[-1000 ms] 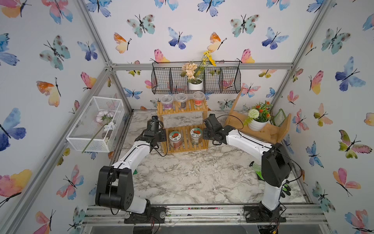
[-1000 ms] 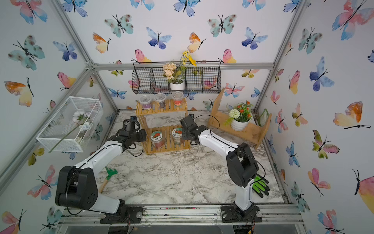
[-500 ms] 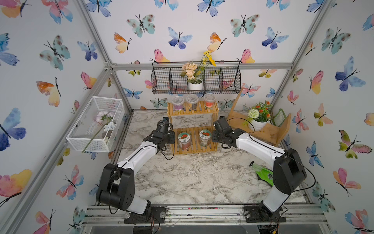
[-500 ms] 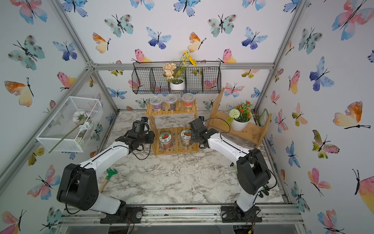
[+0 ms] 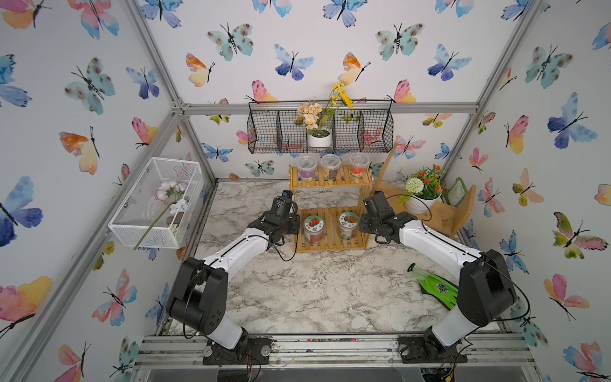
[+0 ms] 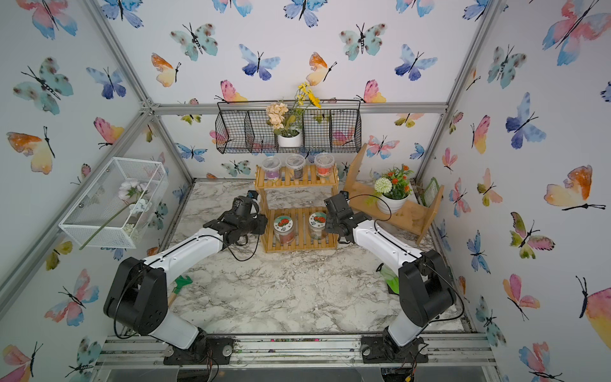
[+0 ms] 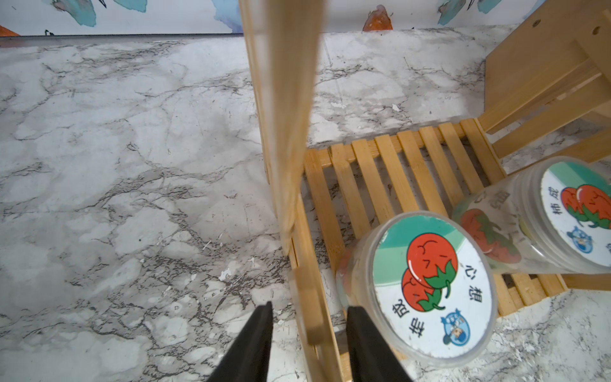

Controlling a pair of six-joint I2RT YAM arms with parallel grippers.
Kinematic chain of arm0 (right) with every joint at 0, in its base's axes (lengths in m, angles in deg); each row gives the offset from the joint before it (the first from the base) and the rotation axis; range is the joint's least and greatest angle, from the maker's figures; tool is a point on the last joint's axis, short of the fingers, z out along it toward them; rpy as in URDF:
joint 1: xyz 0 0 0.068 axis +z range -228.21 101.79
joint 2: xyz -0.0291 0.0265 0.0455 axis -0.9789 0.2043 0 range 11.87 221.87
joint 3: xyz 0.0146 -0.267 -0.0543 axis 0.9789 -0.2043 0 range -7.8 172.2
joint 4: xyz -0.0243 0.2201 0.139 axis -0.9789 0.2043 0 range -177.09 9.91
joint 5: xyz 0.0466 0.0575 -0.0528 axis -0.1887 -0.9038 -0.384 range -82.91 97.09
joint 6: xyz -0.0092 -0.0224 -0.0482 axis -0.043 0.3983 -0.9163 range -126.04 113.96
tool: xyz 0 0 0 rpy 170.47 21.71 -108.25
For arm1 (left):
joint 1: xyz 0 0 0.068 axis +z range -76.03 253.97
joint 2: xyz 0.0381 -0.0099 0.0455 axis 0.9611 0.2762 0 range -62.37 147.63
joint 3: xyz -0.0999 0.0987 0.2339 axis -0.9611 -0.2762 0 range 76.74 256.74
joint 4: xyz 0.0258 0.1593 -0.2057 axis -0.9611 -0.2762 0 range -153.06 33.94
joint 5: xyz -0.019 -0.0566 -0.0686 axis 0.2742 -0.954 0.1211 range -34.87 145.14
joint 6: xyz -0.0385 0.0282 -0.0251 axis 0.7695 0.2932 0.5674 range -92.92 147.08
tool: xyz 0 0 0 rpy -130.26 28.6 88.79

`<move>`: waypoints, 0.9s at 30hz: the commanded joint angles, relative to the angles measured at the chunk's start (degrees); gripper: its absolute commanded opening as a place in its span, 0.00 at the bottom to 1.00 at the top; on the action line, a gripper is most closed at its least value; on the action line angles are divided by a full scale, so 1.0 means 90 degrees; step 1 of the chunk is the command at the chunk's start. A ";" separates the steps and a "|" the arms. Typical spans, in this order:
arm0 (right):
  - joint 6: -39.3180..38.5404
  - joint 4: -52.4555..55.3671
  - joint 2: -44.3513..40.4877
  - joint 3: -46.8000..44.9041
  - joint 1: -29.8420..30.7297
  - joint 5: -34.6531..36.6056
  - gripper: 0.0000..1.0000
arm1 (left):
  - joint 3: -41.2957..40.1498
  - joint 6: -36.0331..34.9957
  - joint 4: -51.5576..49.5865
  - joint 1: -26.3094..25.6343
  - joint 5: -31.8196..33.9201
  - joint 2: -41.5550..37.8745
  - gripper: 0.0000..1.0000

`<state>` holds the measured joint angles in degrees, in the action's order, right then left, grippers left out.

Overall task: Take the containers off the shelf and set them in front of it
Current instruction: Adjust the shelf at the center of the board.

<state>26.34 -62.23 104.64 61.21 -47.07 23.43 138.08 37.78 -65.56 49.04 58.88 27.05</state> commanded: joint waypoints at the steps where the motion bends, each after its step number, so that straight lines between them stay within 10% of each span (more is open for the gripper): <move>1: 0.0073 0.0784 -0.0209 -0.0299 -0.0247 0.0619 0.24 | -0.0013 -0.0027 -0.0317 -0.0004 0.0316 0.0036 0.42; 11: 0.0158 0.0873 -0.0396 -0.0500 -0.0247 0.0538 0.25 | -0.0263 0.0003 -0.0339 -0.0066 0.0438 -0.0127 0.43; 27: -0.0225 0.0632 -0.0524 -0.0285 -0.0247 0.0186 0.67 | -0.0034 0.0119 -0.0388 -0.0067 0.0523 -0.0314 0.74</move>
<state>25.77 -58.77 101.96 58.46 -48.78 23.89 137.14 38.57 -67.16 48.10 61.35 26.49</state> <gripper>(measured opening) 0.661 0.722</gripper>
